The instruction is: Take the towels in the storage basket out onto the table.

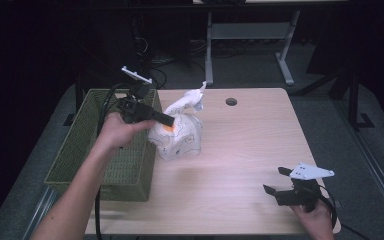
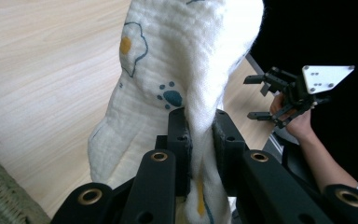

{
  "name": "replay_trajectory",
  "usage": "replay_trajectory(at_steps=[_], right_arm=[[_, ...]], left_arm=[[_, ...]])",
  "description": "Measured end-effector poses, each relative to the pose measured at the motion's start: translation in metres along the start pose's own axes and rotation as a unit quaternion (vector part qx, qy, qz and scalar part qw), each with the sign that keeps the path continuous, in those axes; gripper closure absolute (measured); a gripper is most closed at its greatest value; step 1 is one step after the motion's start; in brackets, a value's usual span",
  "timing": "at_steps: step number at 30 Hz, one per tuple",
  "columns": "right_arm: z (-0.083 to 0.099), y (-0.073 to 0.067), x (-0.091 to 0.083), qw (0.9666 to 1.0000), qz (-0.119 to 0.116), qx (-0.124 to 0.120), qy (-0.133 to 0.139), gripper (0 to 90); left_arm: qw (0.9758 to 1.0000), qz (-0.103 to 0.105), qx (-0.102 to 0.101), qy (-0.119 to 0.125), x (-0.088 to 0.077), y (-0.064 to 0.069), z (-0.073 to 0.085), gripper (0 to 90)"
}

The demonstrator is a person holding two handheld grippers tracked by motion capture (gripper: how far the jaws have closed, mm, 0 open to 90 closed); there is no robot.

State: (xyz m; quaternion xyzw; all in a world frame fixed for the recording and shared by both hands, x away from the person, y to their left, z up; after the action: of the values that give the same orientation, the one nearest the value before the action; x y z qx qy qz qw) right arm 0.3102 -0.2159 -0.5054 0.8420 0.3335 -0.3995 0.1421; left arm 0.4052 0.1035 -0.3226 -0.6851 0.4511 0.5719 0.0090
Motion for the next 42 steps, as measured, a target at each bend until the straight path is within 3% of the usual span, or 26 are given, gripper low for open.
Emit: replay_trajectory(at_steps=[7,12,23,28,42], right_arm=[[0.000,0.000,0.000,1.0000,0.000,-0.001,0.002,16.2],[0.000,0.002,0.001,1.0000,-0.002,-0.003,0.001,16.2],[-0.001,0.004,-0.001,1.0000,0.001,-0.005,0.004,16.2],[-0.002,0.004,-0.002,1.0000,0.000,-0.002,0.005,16.2],[-0.003,0.005,-0.002,1.0000,0.002,-0.006,0.006,16.2]], left_arm=[[0.9999,0.006,0.004,-0.011,0.023,0.005,-0.008,79.5],[0.9997,0.012,0.000,-0.023,0.050,0.006,-0.014,79.4],[0.9989,0.008,0.001,-0.046,0.093,0.011,-0.024,79.0],[0.9987,0.003,0.002,-0.051,0.105,0.010,-0.028,78.8],[0.9979,-0.004,-0.026,-0.059,0.150,-0.002,-0.034,77.7]])
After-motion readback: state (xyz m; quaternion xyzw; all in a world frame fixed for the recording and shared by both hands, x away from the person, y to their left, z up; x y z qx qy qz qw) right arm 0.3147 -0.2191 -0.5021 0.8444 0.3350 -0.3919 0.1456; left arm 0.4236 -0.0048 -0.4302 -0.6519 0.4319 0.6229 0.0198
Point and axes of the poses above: each handheld gripper's, and its own axes: x roughly forward along the jaws, z roughly out of its underside, y roughly to its right, the point moved 10 cm from there along x, roughly forward along the jaws, and after that the axes turned 15 degrees about -y, right-handed, at the moved point
